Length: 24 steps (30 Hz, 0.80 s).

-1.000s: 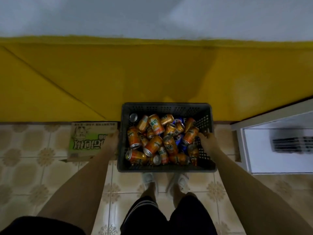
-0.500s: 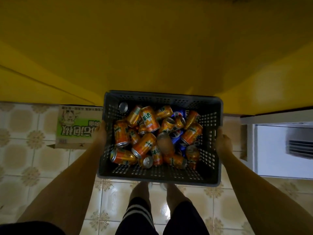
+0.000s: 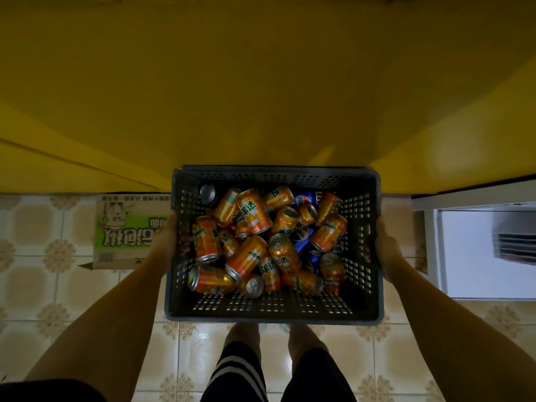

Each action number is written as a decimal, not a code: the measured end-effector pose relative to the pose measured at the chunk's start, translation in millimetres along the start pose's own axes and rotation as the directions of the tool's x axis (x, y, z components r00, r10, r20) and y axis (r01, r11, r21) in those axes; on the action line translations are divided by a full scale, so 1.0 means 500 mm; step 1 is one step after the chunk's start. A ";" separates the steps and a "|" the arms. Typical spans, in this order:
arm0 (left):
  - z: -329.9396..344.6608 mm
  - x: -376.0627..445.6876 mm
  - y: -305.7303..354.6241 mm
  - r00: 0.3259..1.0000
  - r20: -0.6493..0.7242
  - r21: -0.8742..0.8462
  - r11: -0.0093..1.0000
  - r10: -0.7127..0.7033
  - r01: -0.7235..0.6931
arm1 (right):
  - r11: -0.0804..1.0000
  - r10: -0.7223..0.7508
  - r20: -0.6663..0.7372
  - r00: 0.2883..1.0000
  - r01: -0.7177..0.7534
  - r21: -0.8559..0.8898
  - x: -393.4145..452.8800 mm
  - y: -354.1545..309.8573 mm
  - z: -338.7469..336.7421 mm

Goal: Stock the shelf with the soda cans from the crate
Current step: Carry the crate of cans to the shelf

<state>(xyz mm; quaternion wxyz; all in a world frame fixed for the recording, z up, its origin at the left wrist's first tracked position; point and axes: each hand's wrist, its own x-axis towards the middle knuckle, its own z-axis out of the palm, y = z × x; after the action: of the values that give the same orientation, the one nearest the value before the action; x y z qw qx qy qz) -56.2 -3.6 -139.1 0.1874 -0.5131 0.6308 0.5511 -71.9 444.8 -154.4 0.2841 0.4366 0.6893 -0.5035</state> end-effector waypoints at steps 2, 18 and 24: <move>-0.007 0.009 0.003 0.999 0.015 -0.005 0.999 -0.032 0.032 | 1.000 0.012 -0.003 1.000 -0.012 0.004 -0.009 -0.009 -0.001; -0.085 -0.156 0.127 0.993 0.117 0.360 0.932 -0.011 -0.032 | 0.988 -0.020 -0.008 1.000 0.021 0.150 -0.302 -0.005 -0.173; -0.078 -0.299 0.188 0.983 0.165 0.395 0.907 0.082 -0.142 | 0.974 -0.088 -0.132 0.987 0.113 0.198 -0.447 0.026 -0.276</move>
<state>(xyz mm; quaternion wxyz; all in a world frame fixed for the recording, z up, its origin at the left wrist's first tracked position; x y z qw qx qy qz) -63.2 14.9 40.9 0.3031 -0.3845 0.7444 0.4540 48.4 505.9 71.1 0.1692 0.4580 0.6710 -0.5580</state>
